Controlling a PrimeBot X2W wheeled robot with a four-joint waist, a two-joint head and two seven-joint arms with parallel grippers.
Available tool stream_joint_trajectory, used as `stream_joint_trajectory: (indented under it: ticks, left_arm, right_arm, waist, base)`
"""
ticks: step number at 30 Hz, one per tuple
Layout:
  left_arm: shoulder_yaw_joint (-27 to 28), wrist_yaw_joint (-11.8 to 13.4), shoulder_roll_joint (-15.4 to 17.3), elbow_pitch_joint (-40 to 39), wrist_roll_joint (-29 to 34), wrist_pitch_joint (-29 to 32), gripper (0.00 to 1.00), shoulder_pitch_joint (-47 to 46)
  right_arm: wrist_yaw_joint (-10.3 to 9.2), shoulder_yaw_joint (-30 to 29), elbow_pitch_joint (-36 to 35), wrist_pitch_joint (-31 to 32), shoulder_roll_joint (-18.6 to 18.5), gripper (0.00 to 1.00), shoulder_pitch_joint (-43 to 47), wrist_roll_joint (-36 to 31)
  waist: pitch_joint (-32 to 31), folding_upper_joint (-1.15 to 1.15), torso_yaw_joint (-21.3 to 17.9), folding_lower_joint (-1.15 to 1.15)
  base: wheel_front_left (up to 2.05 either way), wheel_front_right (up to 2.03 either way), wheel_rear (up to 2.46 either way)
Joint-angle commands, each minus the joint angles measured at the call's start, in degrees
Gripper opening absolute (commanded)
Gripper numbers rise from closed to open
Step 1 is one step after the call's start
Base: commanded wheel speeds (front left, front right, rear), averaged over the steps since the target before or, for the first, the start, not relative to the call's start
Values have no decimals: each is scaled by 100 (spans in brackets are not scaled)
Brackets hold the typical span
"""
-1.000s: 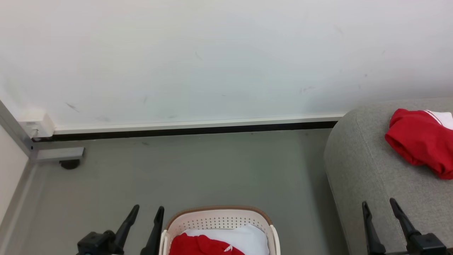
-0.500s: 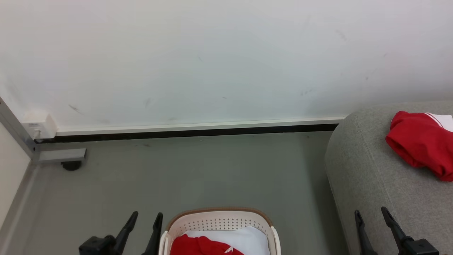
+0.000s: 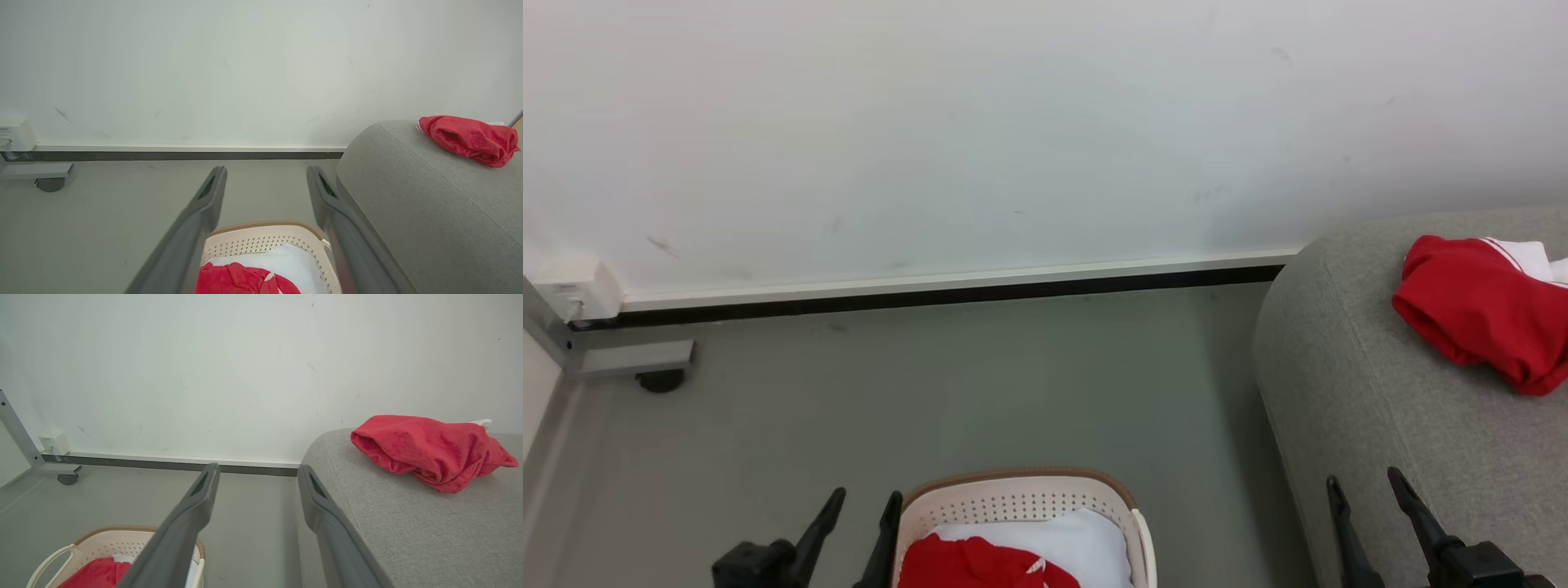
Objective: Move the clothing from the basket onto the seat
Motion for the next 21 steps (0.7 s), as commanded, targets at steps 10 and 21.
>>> stream_joint_trajectory:
  ticks: [10,21]
  left_arm:
    - [-517,10,127,725,7,7,100,-724]
    - [-955,175,213,1770,400,1153,100,-2010]
  right_arm:
    - [-13,213,-274,-1,-17,100,-352,181]
    - [-13,457,-738,-1,-18,100,-949,518]
  waist:
    - [593,0,-341,0]
    - [1852,0,-921,0]
  base:
    - [0,0,0]
    - [0,0,0]
